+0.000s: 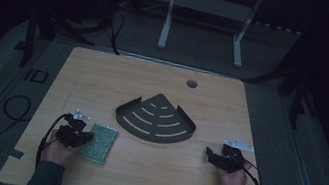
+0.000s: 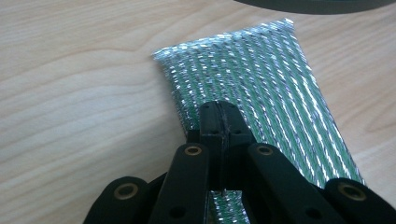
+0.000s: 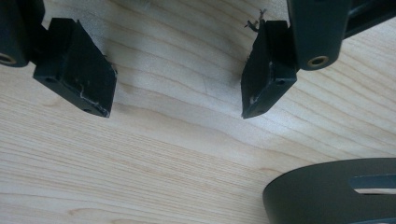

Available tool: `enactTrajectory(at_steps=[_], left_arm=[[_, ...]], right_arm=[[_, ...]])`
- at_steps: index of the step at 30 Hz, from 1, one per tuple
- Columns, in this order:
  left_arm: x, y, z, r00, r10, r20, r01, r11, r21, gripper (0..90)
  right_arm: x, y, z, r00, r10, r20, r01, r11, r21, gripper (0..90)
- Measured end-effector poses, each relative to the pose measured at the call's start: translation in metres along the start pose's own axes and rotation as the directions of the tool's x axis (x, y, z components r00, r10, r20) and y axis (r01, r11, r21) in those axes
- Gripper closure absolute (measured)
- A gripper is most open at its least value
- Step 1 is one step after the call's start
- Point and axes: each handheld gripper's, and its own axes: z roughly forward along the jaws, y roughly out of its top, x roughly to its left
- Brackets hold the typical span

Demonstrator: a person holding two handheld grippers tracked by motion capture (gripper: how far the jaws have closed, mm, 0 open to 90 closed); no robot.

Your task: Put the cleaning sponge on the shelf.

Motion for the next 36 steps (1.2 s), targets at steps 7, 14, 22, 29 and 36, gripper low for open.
enactTrajectory(at_steps=[7,14,22,29,36], left_arm=[[0.009,0.007,0.003,0.9998,-0.001,-0.018,0.001,1.0000,0.007,89.9],[0.017,0.014,0.005,0.9993,0.012,-0.035,-0.011,0.9996,0.025,89.9],[0.025,0.020,0.005,0.9997,0.021,-0.014,-0.020,0.9985,0.051,89.8],[0.033,0.022,0.001,0.9991,0.029,0.032,-0.032,0.9968,0.073,89.6],[0.041,0.030,-0.005,0.9982,0.043,0.042,-0.048,0.9926,0.112,87.0]], right_arm=[[0.000,0.000,0.000,1.0000,0.000,0.000,0.000,1.0000,0.000,26.2],[0.000,0.000,0.000,1.0000,-0.001,0.000,0.001,1.0000,0.000,26.2],[0.000,0.000,0.000,1.0000,0.000,0.000,0.000,1.0000,-0.001,26.2],[0.000,0.000,0.000,1.0000,-0.002,0.000,0.002,1.0000,-0.001,26.2],[0.000,0.000,0.000,1.0000,-0.001,0.000,0.001,1.0000,0.000,26.2]])
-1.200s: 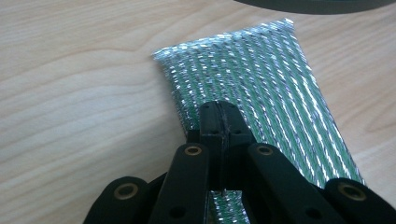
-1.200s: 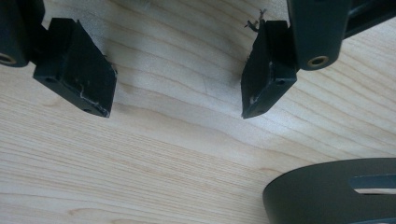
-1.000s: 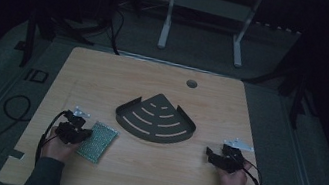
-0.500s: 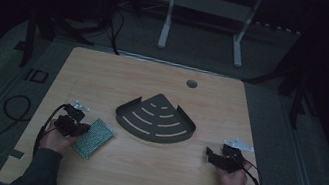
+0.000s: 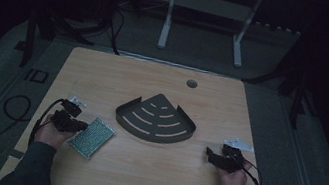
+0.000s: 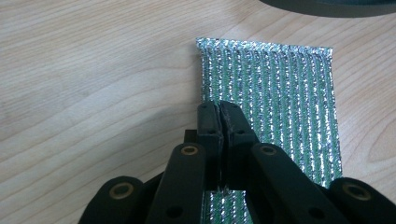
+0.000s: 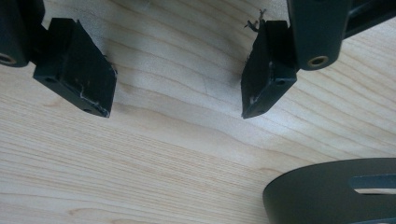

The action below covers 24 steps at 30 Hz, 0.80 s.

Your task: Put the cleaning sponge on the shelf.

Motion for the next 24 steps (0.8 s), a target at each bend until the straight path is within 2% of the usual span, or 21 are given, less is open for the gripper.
enactTrajectory(at_steps=[8,13,18,24], left_arm=[[0.007,0.010,-0.003,0.9994,0.014,0.032,-0.016,0.9986,0.050,84.2],[0.010,0.017,0.001,0.9975,0.014,0.069,-0.020,0.9962,0.085,82.1],[0.011,0.021,0.002,0.9966,0.017,0.081,-0.025,0.9945,0.102,79.6],[0.015,0.028,0.006,0.9938,0.014,0.111,-0.030,0.9882,0.150,73.9]], right_arm=[[0.000,0.000,0.000,1.0000,0.000,0.000,0.000,1.0000,0.000,26.2],[0.000,0.000,0.000,1.0000,0.000,0.000,0.000,1.0000,0.000,26.2],[0.000,0.000,0.000,1.0000,0.000,0.000,0.000,1.0000,0.000,26.2],[0.000,0.000,0.000,1.0000,0.000,0.000,0.000,1.0000,0.000,26.2]])
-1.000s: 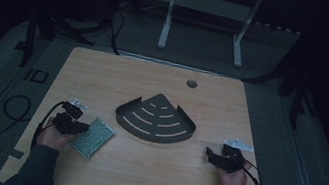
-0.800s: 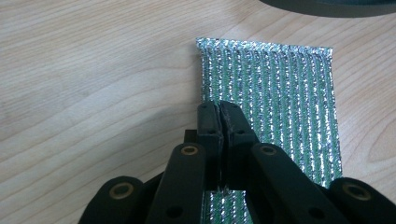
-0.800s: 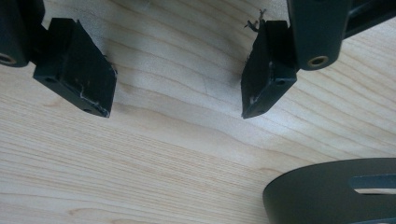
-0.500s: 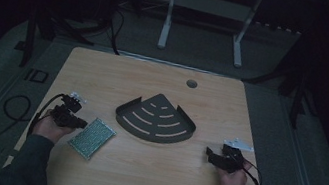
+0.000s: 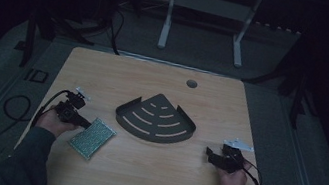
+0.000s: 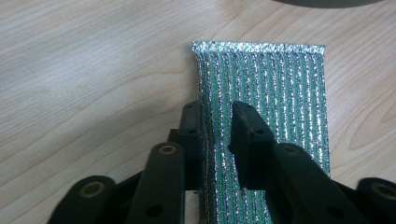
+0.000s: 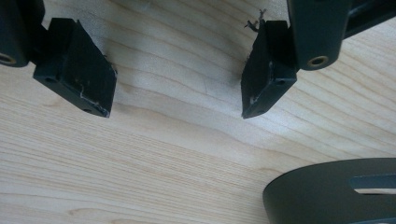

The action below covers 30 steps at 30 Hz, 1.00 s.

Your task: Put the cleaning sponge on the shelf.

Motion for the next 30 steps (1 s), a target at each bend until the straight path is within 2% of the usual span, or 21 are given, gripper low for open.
enactTrajectory(at_steps=[4,6,10,18,24,30], left_arm=[[0.003,0.002,0.001,0.9999,-0.002,0.015,0.001,0.9999,0.016,73.9],[0.004,0.003,0.001,0.9993,-0.007,0.035,0.007,0.9998,0.017,73.9],[0.004,0.005,0.003,0.9990,-0.002,0.044,0.000,0.9991,0.043,73.9],[0.006,0.005,0.006,0.9988,-0.002,0.049,-0.002,0.9973,0.073,73.9],[0.005,0.005,0.010,0.9995,-0.001,0.030,-0.002,0.9960,0.090,74.2],[0.007,0.007,0.013,0.9991,-0.015,0.040,0.010,0.9945,0.105,74.9]], right_arm=[[0.000,0.000,0.000,1.0000,-0.001,0.000,0.001,1.0000,0.000,26.2],[0.000,0.000,0.000,1.0000,-0.001,0.000,0.001,1.0000,0.000,26.2],[0.000,0.000,0.000,1.0000,0.000,0.000,0.000,1.0000,0.000,26.2],[0.000,0.000,0.000,1.0000,-0.001,0.000,0.001,1.0000,0.000,26.2],[0.000,0.000,0.000,1.0000,0.000,0.000,0.000,1.0000,0.000,26.2],[0.000,0.000,0.000,1.0000,0.000,0.000,0.000,1.0000,0.000,26.2]])
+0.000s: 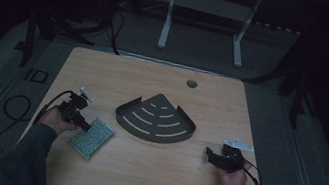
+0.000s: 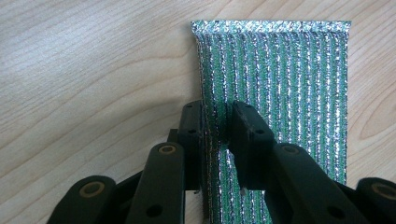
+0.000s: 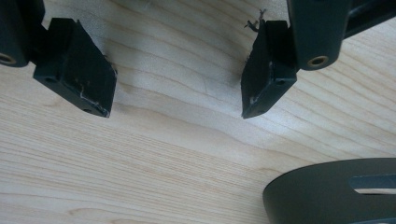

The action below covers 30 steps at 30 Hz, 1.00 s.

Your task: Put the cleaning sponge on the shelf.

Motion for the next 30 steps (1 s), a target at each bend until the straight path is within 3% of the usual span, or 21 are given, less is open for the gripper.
enactTrajectory(at_steps=[15,22,30], left_arm=[[0.001,0.005,0.002,0.9989,-0.038,0.027,0.037,0.9985,0.040,80.9],[-0.003,0.010,0.001,1.0000,-0.009,0.001,0.009,0.9973,0.073,88.9],[-0.004,0.011,-0.002,0.9998,0.017,0.010,-0.018,0.9965,0.082,89.9]], right_arm=[[0.000,0.000,0.000,1.0000,-0.001,0.000,0.001,1.0000,0.000,26.2],[0.000,0.000,0.000,1.0000,-0.001,0.000,0.001,1.0000,-0.001,26.2],[0.000,0.000,0.000,1.0000,-0.001,0.000,0.001,1.0000,-0.001,26.2]])
